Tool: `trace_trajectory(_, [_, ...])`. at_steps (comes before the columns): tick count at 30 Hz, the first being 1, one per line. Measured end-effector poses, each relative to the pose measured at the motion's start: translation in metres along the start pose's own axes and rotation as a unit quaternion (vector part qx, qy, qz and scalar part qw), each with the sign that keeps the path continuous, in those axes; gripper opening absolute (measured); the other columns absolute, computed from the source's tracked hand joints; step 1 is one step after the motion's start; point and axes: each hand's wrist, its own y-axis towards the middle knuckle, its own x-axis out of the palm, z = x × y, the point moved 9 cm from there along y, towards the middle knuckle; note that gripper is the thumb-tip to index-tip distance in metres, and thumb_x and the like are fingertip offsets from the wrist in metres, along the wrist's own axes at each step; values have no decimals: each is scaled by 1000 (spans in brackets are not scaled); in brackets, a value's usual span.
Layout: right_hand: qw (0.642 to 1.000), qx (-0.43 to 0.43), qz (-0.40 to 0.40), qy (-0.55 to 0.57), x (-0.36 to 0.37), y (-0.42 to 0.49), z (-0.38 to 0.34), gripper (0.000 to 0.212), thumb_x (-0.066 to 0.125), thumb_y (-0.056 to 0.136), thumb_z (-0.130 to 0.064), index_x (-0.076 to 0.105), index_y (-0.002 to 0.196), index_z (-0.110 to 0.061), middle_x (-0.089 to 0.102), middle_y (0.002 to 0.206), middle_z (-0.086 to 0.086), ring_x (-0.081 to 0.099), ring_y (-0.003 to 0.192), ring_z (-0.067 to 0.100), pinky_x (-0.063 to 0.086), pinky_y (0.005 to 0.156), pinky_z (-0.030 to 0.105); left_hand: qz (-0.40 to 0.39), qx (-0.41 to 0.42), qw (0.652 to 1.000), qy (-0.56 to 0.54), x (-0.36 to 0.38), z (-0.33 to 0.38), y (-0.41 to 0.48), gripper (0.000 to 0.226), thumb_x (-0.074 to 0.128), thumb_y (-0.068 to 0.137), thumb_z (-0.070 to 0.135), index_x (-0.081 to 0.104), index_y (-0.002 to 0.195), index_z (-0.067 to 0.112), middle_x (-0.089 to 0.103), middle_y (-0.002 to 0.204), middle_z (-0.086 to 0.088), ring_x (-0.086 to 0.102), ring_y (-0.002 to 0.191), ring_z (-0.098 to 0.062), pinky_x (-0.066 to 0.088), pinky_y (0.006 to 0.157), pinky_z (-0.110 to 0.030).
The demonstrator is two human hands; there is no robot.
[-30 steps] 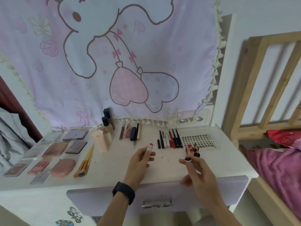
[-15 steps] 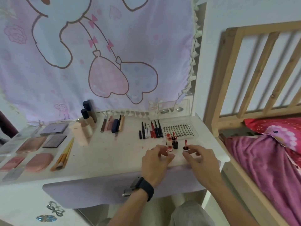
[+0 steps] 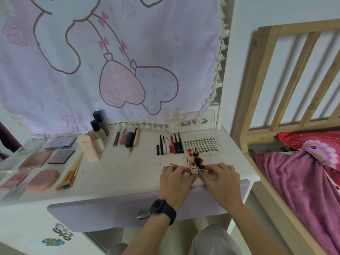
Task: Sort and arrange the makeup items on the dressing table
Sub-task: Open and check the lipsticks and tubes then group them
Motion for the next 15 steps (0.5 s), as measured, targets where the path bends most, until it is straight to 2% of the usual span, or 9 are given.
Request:
trace_trajectory(9, [1000,7,-16,-9,2,2,1,24,72,84,-51,75,103,-36,56,94,-19,39,97,9,28,85,32,-9,-10,1000,2,0,-2,2,31,71,81,52,74,103,29,50,94,9,42,104,-14,42,93,-28])
trace_trajectory(15, [1000,7,-30,6,-1,0,1,27,73,84,-51,74,107,-36,57,94,-20,39,99,10,28,86,32,-16,9,1000,21,-2,-2,-2,35,66,86,51,71,111,27,50,101,9,41,108,-13,40,96,-24])
